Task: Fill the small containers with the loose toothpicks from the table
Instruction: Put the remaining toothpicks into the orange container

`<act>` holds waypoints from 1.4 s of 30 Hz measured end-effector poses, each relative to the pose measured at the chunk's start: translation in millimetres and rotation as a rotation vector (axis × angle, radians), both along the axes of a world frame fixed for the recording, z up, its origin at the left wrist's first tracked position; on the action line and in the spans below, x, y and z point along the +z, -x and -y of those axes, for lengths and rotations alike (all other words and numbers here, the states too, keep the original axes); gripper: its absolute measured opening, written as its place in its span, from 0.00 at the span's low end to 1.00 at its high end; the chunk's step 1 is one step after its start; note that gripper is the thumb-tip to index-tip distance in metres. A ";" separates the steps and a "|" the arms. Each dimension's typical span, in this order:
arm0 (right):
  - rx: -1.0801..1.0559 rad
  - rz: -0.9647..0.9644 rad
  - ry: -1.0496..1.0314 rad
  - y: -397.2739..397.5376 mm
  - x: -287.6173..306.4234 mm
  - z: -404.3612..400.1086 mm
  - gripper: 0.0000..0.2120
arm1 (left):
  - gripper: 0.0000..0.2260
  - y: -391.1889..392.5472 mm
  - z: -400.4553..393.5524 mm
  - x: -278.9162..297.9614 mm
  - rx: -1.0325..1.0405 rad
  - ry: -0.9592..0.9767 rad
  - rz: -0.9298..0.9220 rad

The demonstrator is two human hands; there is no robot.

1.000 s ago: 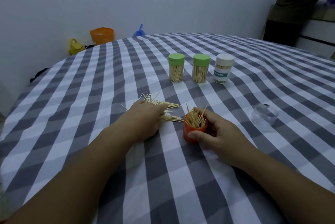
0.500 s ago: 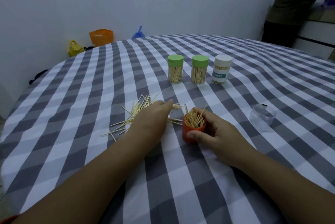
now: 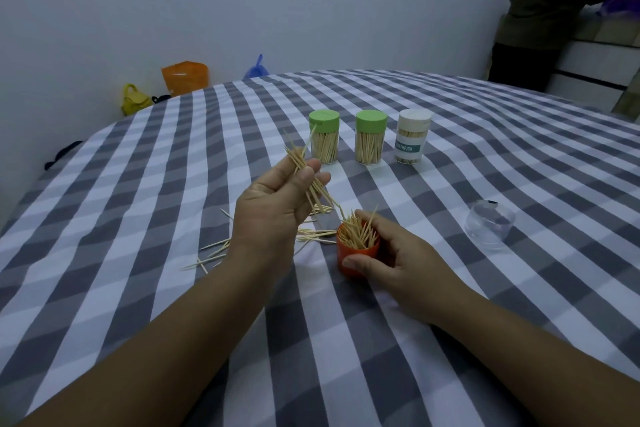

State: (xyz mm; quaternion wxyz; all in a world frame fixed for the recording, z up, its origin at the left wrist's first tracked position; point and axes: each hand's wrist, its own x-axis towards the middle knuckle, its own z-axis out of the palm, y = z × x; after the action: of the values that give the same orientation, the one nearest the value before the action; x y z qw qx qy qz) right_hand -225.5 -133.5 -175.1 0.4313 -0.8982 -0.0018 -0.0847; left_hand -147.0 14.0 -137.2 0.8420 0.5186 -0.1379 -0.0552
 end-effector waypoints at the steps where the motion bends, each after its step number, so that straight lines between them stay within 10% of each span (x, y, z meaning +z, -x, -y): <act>1: 0.002 -0.001 -0.002 0.4 0.1 -0.2 0.34 | 0.10 1.3 2.0 1.9 0.003 0.019 0.013; 42: 0.041 0.031 -0.072 0.4 -2.6 3.2 0.30 | 0.08 12.0 13.6 -30.3 -0.118 -0.424 0.298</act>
State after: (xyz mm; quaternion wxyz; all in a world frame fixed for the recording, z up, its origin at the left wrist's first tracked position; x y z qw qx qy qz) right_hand -226.0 -136.7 -177.7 0.4651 -0.8804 -0.0240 -0.0897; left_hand -159.0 0.4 -167.5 0.6803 0.6769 -0.2757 -0.0550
